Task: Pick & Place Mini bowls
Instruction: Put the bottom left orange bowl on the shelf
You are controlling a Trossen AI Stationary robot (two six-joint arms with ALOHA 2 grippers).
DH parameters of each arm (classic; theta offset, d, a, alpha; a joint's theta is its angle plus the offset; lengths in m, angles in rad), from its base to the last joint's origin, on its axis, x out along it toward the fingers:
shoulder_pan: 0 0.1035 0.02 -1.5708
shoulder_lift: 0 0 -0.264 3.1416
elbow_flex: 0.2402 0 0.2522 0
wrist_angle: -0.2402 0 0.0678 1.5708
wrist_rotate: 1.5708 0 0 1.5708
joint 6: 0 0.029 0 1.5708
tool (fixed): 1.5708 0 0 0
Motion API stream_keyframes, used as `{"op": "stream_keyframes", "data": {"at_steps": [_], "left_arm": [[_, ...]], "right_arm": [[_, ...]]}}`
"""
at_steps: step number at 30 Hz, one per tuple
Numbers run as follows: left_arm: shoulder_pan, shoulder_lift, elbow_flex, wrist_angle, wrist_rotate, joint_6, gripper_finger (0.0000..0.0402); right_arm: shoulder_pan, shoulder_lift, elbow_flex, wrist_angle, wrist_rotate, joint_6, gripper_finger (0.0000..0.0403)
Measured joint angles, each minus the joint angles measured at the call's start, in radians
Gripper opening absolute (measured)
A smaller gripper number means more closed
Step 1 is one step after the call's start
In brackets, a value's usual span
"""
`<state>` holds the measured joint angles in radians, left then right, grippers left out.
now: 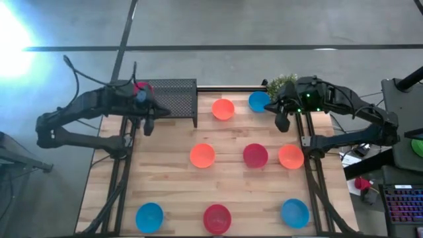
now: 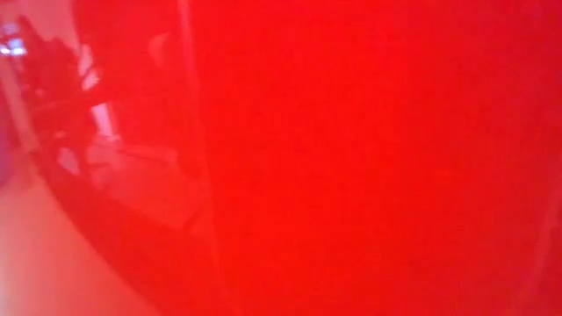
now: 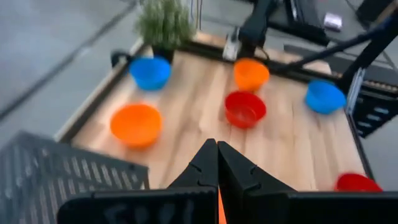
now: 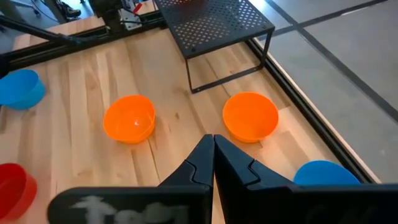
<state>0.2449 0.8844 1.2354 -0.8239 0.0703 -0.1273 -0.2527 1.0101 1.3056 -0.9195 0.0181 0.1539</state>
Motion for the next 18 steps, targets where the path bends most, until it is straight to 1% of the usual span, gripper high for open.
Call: {"op": "stream_keyframes", "data": {"at_steps": [5, 7, 10, 15, 18], "left_arm": [[-0.018, 0.053, 0.0, -0.193, 0.021, -0.088, 0.0], [-0.028, 0.074, 0.0, -0.239, 0.026, -0.107, 0.0], [-0.034, 0.106, 0.0, -0.266, 0.037, -0.134, 0.0], [-0.036, 0.172, 0.0, -0.289, 0.135, -0.158, 0.0], [-0.036, 0.192, 0.0, -0.294, 0.139, -0.148, 0.0]], "right_arm": [[0.0, -0.002, 0.0, -0.003, 0.0, 0.001, 0.0008], [0.0, -0.003, 0.0, -0.003, 0.0, 0.001, 0.0008], [0.0, -0.003, 0.0, -0.004, 0.0, 0.003, 0.0008], [0.0, 0.002, 0.0, -0.005, 0.0, 0.003, 0.0008], [0.0, 0.01, 0.0, -0.014, -0.002, 0.015, 0.0008]]}}
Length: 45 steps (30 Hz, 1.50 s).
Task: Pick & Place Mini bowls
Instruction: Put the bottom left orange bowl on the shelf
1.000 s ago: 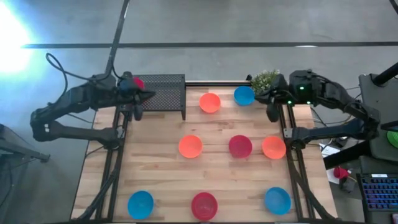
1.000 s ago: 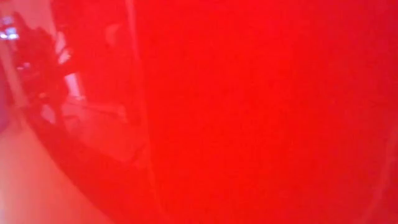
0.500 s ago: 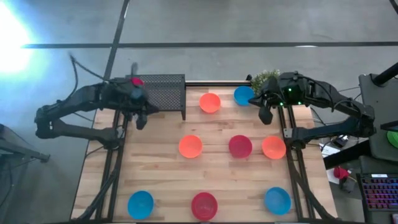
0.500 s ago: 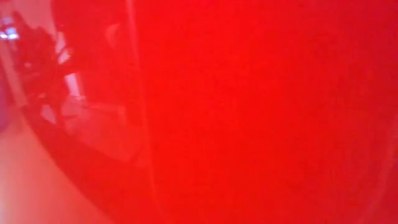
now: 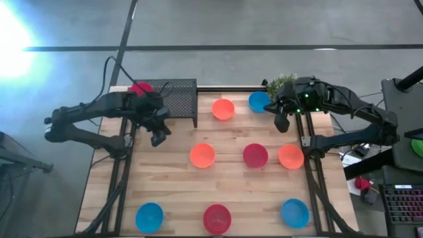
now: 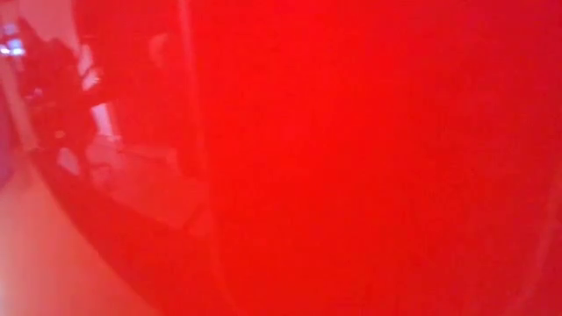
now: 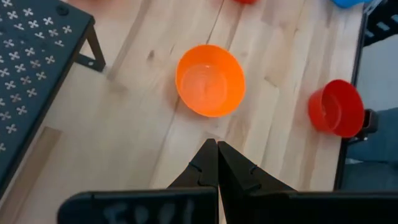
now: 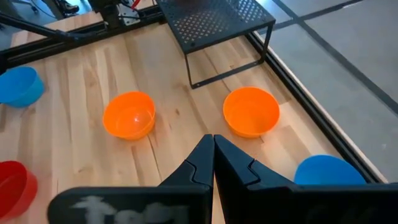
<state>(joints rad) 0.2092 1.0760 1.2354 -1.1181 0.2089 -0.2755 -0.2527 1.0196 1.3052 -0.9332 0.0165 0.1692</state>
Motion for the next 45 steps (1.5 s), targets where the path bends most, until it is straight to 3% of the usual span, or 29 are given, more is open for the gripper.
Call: {"op": "stream_keyframes", "data": {"at_steps": [5, 11, 19, 24, 35, 45], "left_arm": [[0.0, 0.002, 0.0, 0.001, 0.0, -0.015, 0.0], [-0.011, 0.059, -0.045, 0.023, 0.0, -0.086, 0.0004], [-0.012, 0.171, -0.089, 0.054, 0.06, -0.108, 0.0063], [-0.014, 0.261, -0.095, 0.08, 0.061, -0.277, 0.0089], [-0.02, 0.46, -0.096, 0.169, 0.082, -0.429, 0.0092], [-0.039, 0.524, -0.096, 0.255, 0.076, -0.496, 0.0092]], "right_arm": [[0.0, 0.047, 0.0, -0.006, -0.096, -0.018, 0.0008], [0.005, 0.101, 0.0, -0.006, -0.101, -0.051, 0.0008], [0.006, 0.121, 0.0, -0.005, -0.101, -0.067, 0.0008], [0.006, 0.107, 0.0, -0.006, -0.102, -0.067, 0.0008], [0.006, 0.065, 0.0, -0.006, -0.103, -0.068, 0.0008], [0.006, 0.048, 0.0, -0.011, -0.103, -0.076, 0.0008]]}}
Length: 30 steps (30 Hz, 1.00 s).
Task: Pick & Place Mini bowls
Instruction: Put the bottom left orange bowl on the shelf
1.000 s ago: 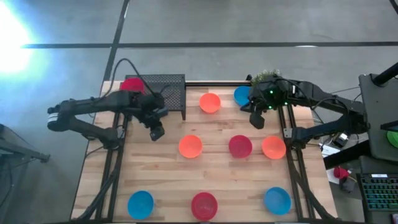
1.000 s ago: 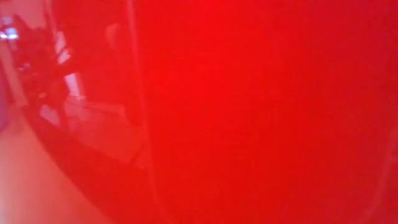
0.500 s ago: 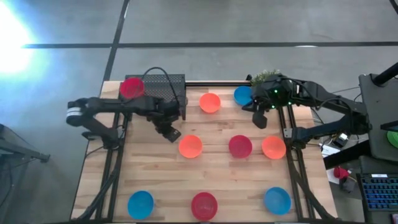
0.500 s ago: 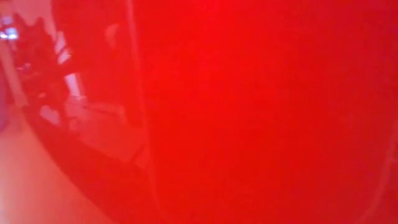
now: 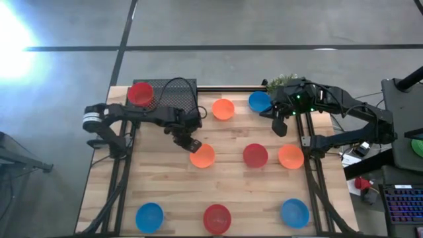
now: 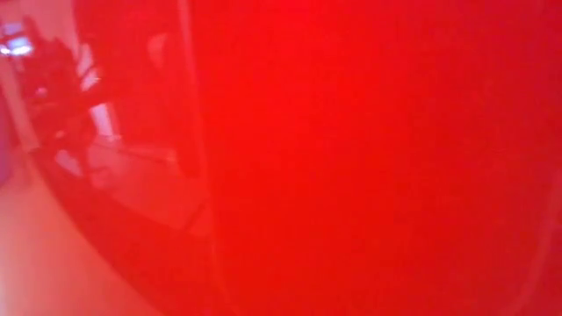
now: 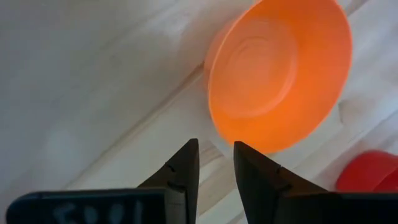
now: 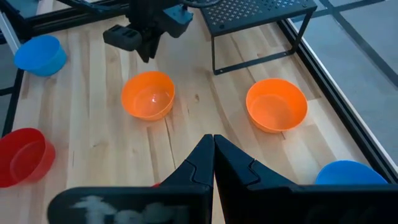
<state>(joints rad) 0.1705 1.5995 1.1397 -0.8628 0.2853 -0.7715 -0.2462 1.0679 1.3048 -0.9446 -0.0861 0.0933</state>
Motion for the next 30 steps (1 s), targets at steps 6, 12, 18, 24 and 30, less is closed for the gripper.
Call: {"op": "stream_keyframes", "data": {"at_steps": [6, 12, 18, 24, 30], "left_arm": [[-0.031, 0.046, 0.001, 0.035, -0.031, -0.001, 0.0092], [-0.049, 0.095, 0.0, 0.042, -0.038, 0.0, 0.0092], [-0.049, 0.121, 0.0, 0.058, -0.041, 0.007, 0.0092], [-0.055, 0.142, 0.001, 0.09, -0.08, 0.007, 0.0092], [-0.057, 0.163, 0.0, 0.101, -0.083, 0.01, 0.008]], "right_arm": [[0.0, 0.0, 0.0, -0.002, 0.0, 0.0, 0.0008], [0.0, 0.0, 0.0, -0.002, 0.0, 0.0, 0.0008], [0.0, 0.0, 0.0, -0.002, 0.0, 0.0, 0.0008], [0.0, 0.0, 0.0, -0.002, 0.0, 0.0, 0.0008], [0.0, 0.0, 0.0, -0.002, 0.001, 0.0, 0.0008]]}}
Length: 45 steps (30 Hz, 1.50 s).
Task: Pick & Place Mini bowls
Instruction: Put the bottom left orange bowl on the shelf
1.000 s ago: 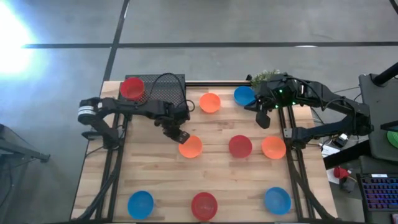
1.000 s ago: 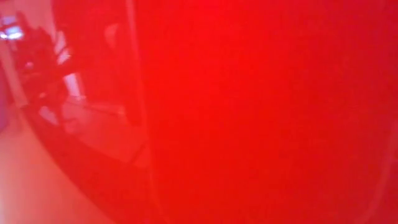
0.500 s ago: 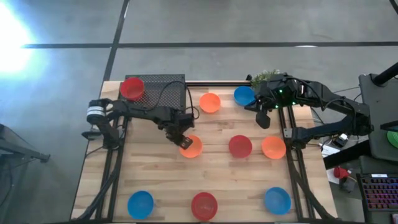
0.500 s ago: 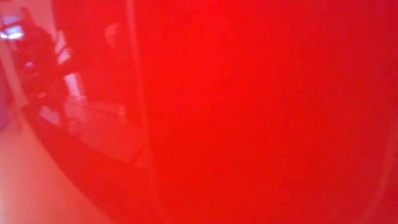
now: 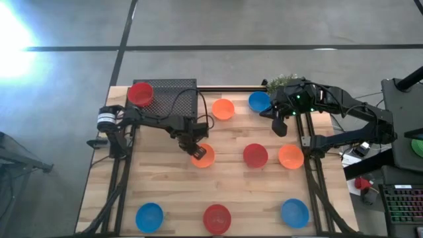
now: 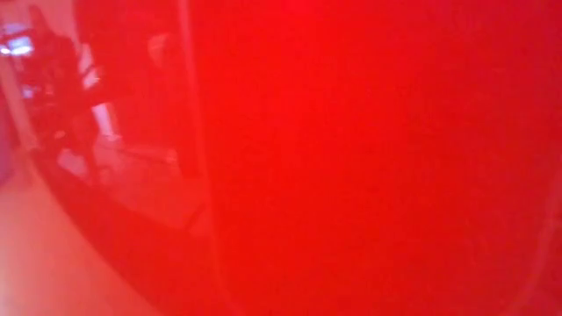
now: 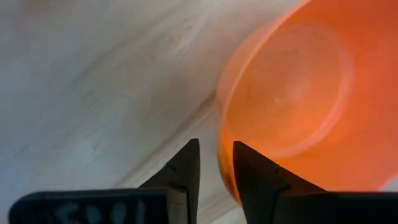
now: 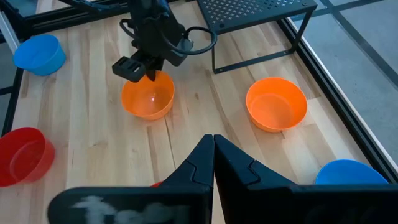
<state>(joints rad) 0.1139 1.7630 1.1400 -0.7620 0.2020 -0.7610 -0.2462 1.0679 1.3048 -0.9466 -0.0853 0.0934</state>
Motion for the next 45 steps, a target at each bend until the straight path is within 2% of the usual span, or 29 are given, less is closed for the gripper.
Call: {"op": "stream_keyframes", "data": {"at_steps": [5, 12, 18, 23, 28, 39, 42, 45], "left_arm": [[0.0, -0.002, 0.0, -0.003, 0.004, 0.006, 0.001], [0.0, -0.07, 0.013, -0.053, 0.054, 0.016, 0.0002], [0.005, -0.208, 0.046, -0.142, 0.069, -0.002, 0.0001], [0.015, -0.33, 0.098, -0.199, 0.059, -0.081, 0.0001], [0.031, -0.414, 0.163, -0.205, -0.04, -0.16, 0.0001], [0.124, -0.47, 0.336, -0.36, -0.463, -0.115, 0.0], [0.179, -0.47, 0.379, -0.441, -0.512, -0.097, 0.0], [0.245, -0.47, 0.41, -0.488, -0.519, -0.062, 0.0]], "right_arm": [[0.0, 0.0, 0.0, 0.0, 0.0, -0.012, 0.0008], [0.0, 0.0, 0.0, 0.0, 0.001, -0.026, 0.0008], [-0.001, 0.0, 0.0, 0.0, 0.001, -0.026, 0.0008], [-0.001, 0.0, 0.0, 0.001, 0.001, -0.028, 0.0008], [-0.001, 0.0, 0.0, 0.006, 0.0, -0.052, 0.0008], [-0.001, 0.0, 0.0, 0.009, 0.002, -0.044, 0.0008], [-0.001, 0.0, 0.0, 0.01, 0.003, -0.044, 0.0008], [-0.001, 0.0, 0.0, 0.01, 0.004, -0.044, 0.0008]]}}
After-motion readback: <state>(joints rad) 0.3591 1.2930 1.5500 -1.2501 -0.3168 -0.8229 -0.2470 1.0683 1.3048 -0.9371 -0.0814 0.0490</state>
